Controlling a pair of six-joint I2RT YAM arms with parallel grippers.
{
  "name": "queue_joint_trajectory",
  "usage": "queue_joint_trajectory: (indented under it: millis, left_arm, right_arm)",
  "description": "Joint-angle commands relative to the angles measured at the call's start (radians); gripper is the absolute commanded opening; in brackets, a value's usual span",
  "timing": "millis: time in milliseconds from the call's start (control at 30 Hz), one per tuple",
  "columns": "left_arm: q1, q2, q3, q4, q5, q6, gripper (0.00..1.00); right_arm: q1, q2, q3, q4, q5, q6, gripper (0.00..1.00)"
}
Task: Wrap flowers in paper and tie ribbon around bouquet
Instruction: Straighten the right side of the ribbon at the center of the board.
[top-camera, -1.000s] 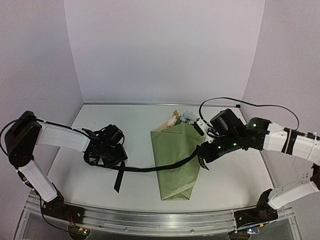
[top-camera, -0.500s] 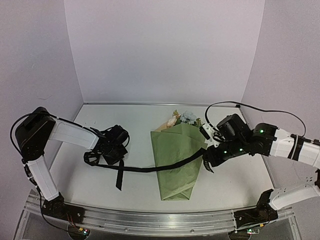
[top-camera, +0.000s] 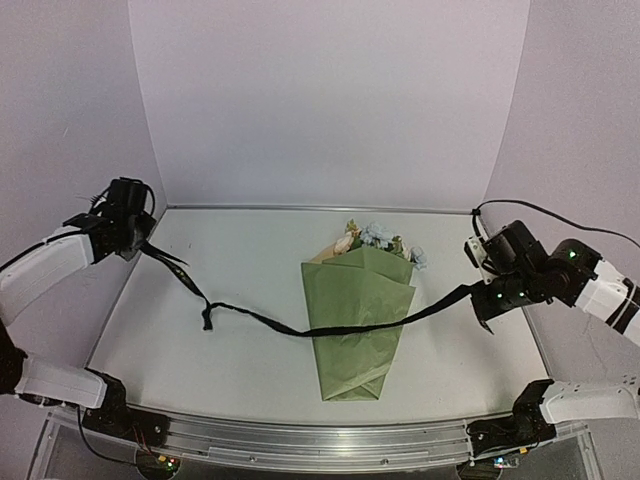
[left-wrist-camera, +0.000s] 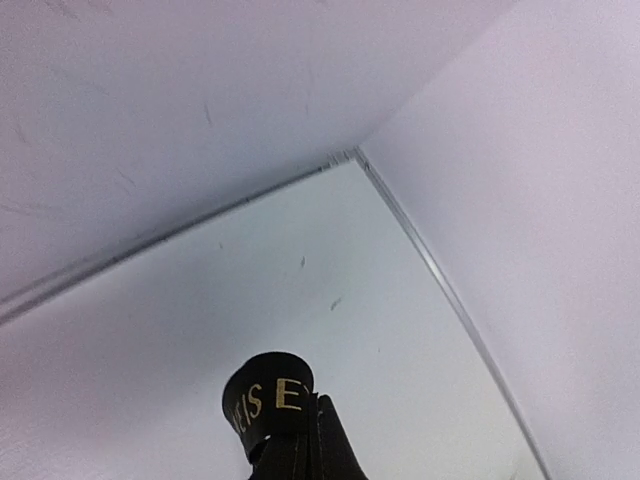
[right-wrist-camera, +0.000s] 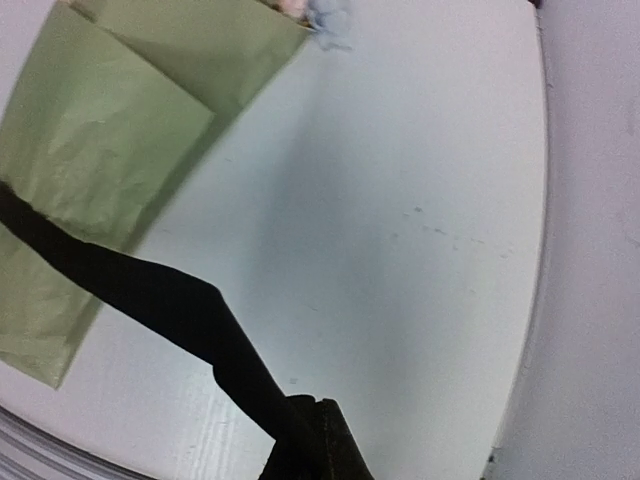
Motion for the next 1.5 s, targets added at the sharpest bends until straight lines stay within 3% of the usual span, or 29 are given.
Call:
queue_joint_trajectory:
  millis: [0,400,600,900,1067,1167,1467]
  left_arm:
    - [0.083,-0.102,0.004,-0.147,-0.144,0.089,0.0]
    - [0.134,-0.247,-0.15,-0.292,-0.237,-0.014,0.0]
    - [0.135,-0.258,-0.225,-0.301,-0.204,-0.098,0.0]
    - [0.136,-0.212,-0.369,-0.196,-0.104,-0.163,0.01]
    - [0.147,-0.174,-0.387,-0.162,-0.104,-0.18,0.11]
    - [0.189,-0.157,-0.398,-0.121,-0.08,-0.166,0.18]
    - [0.352,-0.063,-0.408,0.025,0.092,-0.061,0.18]
  right_arm:
    - [-0.081,-0.025,0.078,-0.201,0.168,-0.027,0.0]
    - [-0.308,-0.103,0.047,-0.349,0.246,-0.002,0.0]
    - [-0.372,-0.068,0.04,-0.404,0.245,0.015,0.0]
    - [-0.498,0.028,-0.018,-0.408,0.21,0.064,0.0]
    - [-0.554,0.068,-0.042,-0.408,0.197,0.078,0.0]
    - [-0.59,0.089,-0.044,-0.408,0.169,0.088,0.0]
    - [-0.62,0.125,-0.039,-0.408,0.152,0.088,0.0]
